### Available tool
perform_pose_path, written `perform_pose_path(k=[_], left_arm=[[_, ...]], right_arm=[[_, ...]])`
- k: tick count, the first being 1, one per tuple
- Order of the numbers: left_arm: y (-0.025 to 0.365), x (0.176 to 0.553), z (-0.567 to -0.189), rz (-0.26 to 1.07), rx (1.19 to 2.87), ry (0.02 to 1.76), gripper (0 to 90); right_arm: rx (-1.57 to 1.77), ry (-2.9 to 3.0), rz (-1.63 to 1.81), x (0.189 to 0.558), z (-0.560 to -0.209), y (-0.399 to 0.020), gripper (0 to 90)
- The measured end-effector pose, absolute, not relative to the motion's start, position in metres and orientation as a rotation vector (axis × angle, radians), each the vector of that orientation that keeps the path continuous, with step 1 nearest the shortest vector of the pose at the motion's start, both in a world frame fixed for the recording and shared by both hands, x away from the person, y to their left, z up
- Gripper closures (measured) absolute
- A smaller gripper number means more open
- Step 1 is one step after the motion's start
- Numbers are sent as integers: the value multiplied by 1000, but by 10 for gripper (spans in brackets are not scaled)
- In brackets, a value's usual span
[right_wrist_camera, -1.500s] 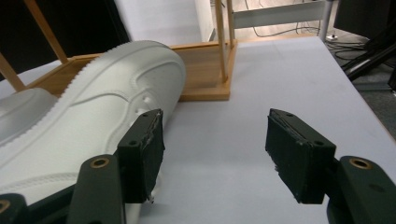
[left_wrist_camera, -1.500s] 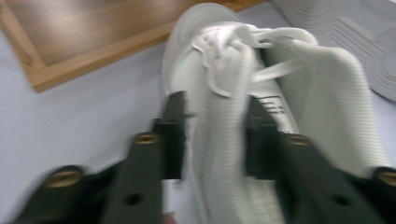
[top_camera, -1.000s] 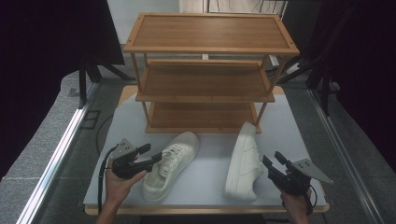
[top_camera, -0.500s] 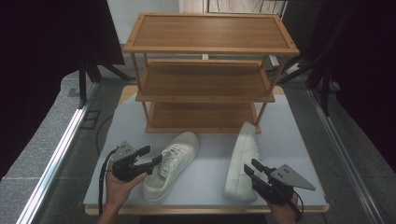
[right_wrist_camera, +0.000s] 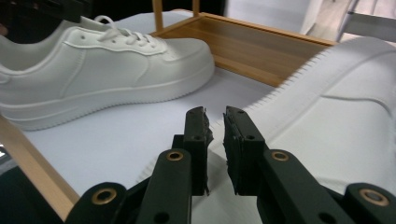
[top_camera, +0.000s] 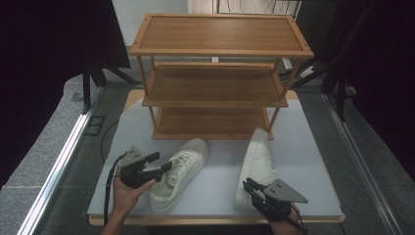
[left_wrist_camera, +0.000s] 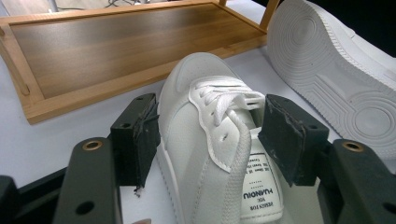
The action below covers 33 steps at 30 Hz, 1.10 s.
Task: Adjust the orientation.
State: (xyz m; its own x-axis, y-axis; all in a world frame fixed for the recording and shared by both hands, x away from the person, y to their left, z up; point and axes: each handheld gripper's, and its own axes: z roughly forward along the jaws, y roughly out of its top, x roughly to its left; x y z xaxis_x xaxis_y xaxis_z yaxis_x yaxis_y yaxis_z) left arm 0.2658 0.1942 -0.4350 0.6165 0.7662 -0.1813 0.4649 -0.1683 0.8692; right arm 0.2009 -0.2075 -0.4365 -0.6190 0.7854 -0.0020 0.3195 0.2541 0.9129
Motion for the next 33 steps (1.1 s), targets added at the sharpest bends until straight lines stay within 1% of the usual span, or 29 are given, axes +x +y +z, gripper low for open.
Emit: perform_pose_path(k=[5,6,9,14,19,25,33], left_arm=[[196,266,-436,369,1815,994,371],[198,266,-436,368,1813,997,371],[200,267,-435,367,1808,1002,372],[201,268,-435,367,1803,1003,371],[202,268,-436,365,1805,1004,368],[203,267,-436,363,1803,1007,366],[204,265,-436,365,1802,1012,364]], right_arm=[[1047,2009,1318,196,-436,-224,783],[1092,1960,1304,195,-436,-238,792],[1171,1897,1293,196,-435,-260,806],[1237,1873,1260,196,-442,-280,830],[1300,1926,1215,196,-457,-284,859],[1357,2004,1230,198,-472,-281,862],[1302,2012,1304,207,-468,-262,849]])
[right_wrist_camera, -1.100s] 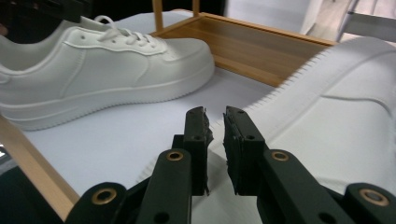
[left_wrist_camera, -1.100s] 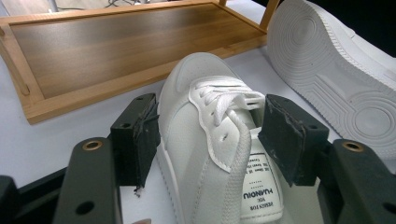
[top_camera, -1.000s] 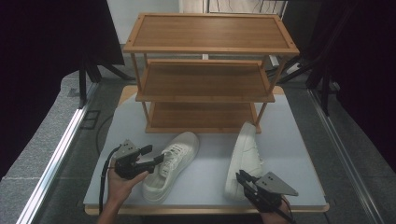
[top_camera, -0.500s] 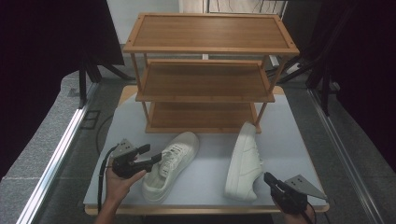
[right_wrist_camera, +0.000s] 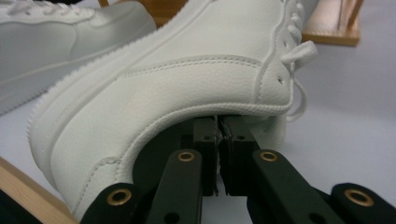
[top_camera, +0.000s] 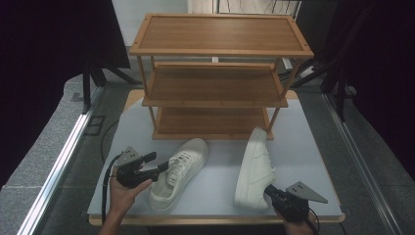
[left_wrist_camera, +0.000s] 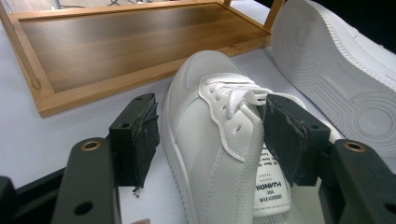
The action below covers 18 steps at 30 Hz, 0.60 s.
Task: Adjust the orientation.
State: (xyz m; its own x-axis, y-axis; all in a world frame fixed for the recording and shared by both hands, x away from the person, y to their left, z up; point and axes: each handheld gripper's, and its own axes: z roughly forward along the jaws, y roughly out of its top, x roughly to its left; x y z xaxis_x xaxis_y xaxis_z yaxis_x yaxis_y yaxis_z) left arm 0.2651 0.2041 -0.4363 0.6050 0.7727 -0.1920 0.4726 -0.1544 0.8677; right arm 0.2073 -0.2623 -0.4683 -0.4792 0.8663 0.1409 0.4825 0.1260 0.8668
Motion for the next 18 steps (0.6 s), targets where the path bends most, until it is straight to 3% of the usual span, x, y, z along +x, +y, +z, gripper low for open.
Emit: perform_pose_path(k=[18], left_arm=[[209,262,-434,364,1792,1014,356]], right_arm=[[1127,2111,1309,242,-446,-203,865]])
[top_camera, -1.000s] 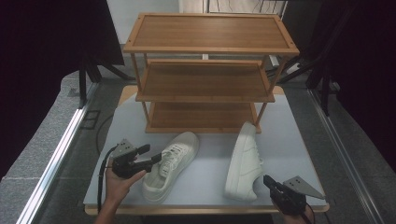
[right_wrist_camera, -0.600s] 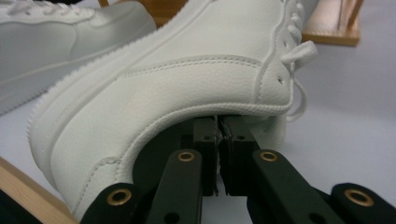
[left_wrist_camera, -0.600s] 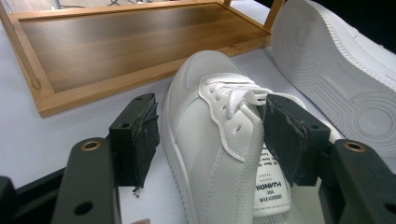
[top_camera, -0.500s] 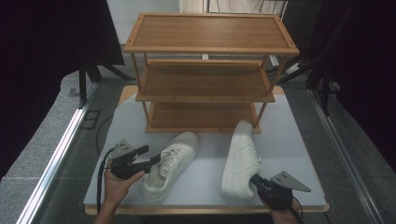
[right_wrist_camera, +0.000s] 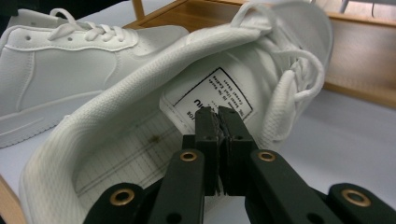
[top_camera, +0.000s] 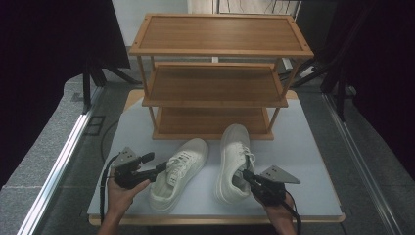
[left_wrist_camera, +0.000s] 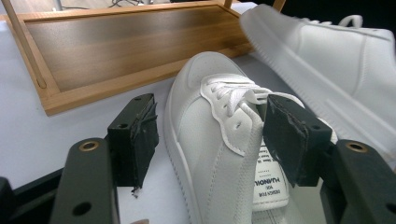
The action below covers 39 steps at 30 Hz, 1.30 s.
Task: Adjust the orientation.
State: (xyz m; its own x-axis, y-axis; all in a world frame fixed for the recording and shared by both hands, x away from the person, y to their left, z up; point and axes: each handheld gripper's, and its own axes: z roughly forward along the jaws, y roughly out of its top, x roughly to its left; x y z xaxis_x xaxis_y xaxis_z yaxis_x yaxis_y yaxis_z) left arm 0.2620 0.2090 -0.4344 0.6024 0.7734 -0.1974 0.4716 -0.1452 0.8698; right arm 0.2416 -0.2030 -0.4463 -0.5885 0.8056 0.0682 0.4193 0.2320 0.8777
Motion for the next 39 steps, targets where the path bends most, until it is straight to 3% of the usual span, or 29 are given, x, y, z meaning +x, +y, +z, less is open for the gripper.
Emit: perform_pose_path(k=[10,17,29,39], left_arm=[[212,260,-433,370,1781,1016,360],[214,261,-434,377,1779,1024,365],[212,261,-433,372,1780,1019,366],[212,262,-434,371,1778,1021,366]], right_arm=[[999,2187,1250,251,-440,-160,833],[994,2184,1324,241,-438,-163,833],[921,2210,1461,217,-425,-171,688],[1041,2225,1345,244,-433,-161,703]])
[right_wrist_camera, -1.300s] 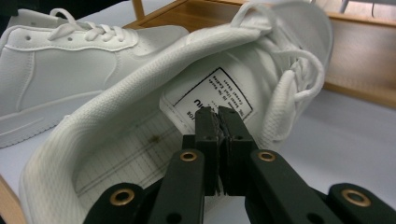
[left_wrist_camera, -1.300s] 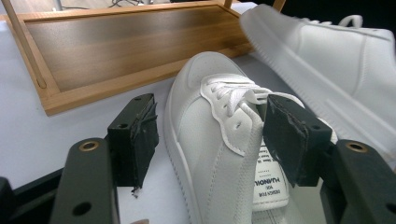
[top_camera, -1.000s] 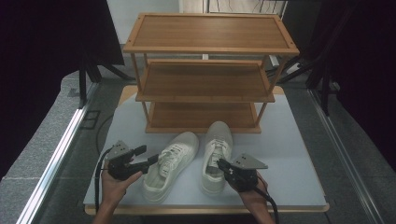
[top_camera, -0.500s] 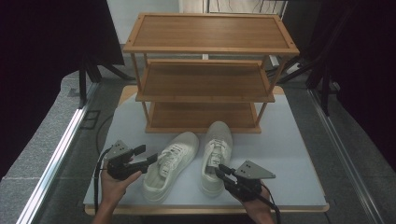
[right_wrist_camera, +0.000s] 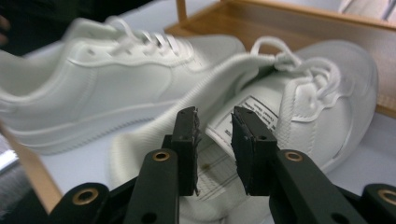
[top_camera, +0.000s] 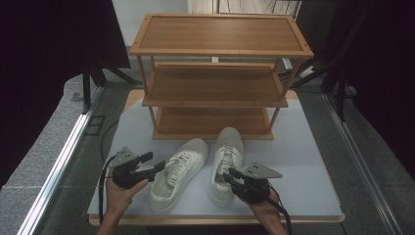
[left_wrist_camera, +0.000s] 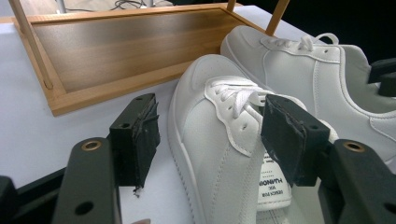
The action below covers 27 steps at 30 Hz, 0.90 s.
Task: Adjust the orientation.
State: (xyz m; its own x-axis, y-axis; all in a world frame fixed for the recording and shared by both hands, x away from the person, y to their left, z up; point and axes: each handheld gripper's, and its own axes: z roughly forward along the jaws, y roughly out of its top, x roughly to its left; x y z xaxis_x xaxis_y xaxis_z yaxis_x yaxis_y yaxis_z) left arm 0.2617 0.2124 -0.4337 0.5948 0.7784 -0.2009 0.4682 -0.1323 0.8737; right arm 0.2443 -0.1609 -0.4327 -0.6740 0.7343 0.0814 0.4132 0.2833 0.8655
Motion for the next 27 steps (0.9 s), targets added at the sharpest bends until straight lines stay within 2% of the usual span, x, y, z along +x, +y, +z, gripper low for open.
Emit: perform_pose_path(k=[3,8,13,27], left_arm=[[213,262,-434,372,1778,1022,367],[213,261,-434,373,1781,1022,367],[213,261,-434,375,1781,1023,367],[215,261,-433,376,1778,1027,367]], right_arm=[[1047,2239,1278,248,-437,-155,722],[1044,2218,1128,251,-439,-149,834],[1043,2220,1068,250,-436,-155,882],[1069,2254,1057,252,-429,-196,890]])
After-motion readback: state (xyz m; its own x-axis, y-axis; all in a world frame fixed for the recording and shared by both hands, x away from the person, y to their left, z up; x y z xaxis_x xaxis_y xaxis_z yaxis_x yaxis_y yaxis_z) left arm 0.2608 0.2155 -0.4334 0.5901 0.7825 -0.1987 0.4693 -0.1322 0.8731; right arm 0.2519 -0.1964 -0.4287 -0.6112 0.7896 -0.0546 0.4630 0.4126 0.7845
